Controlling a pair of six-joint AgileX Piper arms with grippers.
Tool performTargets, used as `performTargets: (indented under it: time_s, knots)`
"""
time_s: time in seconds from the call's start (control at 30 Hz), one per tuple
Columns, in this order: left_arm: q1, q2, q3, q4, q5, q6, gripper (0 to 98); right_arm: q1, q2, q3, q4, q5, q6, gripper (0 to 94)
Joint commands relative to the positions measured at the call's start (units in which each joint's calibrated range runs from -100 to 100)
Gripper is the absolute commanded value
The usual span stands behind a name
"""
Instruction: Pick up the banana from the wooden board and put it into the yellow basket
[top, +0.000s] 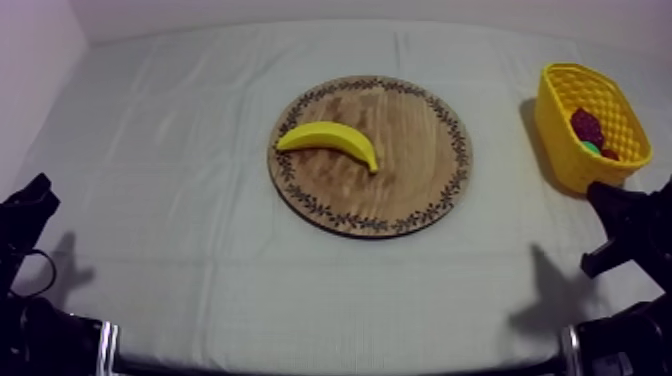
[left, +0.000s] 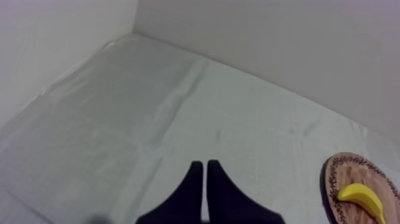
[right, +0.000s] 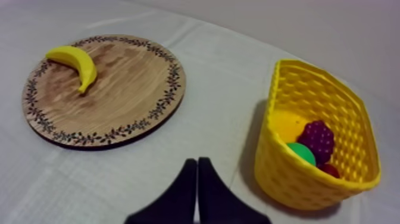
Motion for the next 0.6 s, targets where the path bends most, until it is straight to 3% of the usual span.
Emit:
performTargets:
  time_s: [0.0,0.23,0.57]
  knots:
    - [-0.02,0.02,-0.02,-0.01,-0.01,-0.01,0.1,-0.70,0.84,-0.47,0.21,-0.69,0.67,0.5]
    - [-0.02,0.02,-0.02,-0.01,-0.01,-0.01,0.1,-2.80,11.13,-9.38,1.04,0.66,1.80,0.4]
    - [-0.02,0.02,-0.02,-0.01,-0.01,-0.01,0.1,-3.77,34.12,-37.10,-2.43,15.62,10.36,0.3]
